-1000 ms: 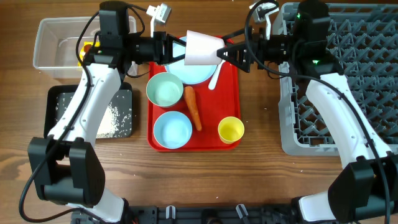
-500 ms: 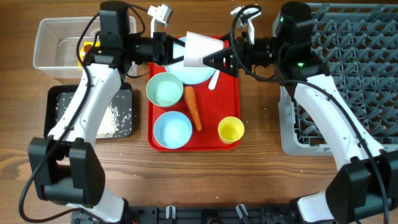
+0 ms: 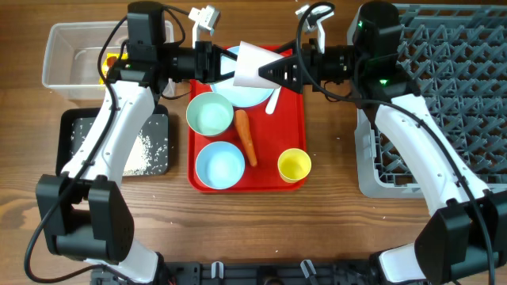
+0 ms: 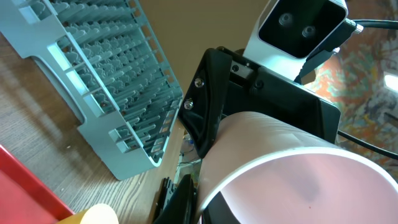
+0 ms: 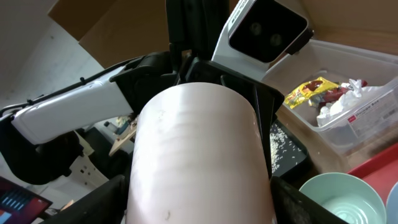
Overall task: Sort waste into correct bins and load items into the dishwasher rack
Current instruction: 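Bring the right gripper to the pink cup and grasp it, then open the left gripper to release the pink cup, keeping it in the right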
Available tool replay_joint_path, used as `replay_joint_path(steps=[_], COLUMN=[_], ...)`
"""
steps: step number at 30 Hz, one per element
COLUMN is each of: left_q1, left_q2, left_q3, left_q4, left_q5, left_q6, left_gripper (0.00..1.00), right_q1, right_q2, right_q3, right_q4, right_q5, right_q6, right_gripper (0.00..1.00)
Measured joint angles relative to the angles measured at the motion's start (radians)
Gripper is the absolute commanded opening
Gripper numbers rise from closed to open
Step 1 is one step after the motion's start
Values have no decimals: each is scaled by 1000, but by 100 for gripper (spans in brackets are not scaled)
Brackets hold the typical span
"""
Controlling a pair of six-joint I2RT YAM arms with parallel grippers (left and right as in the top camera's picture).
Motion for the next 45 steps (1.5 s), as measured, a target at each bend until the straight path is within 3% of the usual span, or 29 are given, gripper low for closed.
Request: replay_joint_path(steps=[4, 16, 23, 27, 32, 45], left_q1=[-1, -1, -6, -6, -6, -6], left_q2=[0, 0, 0, 0, 0, 0], left_q3=[0, 0, 0, 0, 0, 0], left_q4=[1, 13, 23, 24, 23, 22], left_q5=[-9, -14, -14, -15, -35, -46], left_q6=[0, 0, 0, 2, 0, -1], left_gripper=[4, 4, 4, 21, 31, 31], right_q1=[1, 10, 12, 12, 18, -53], right_q2=[0, 0, 0, 0, 0, 0], right_q3=[0, 0, 0, 0, 0, 0], right_q4=[-6, -7, -10, -10, -10, -78], right_q5=[-4, 4, 19, 19, 14, 10], right_q6=[-3, -4, -3, -3, -4, -53], right_gripper=[83, 79, 65, 57, 56, 56])
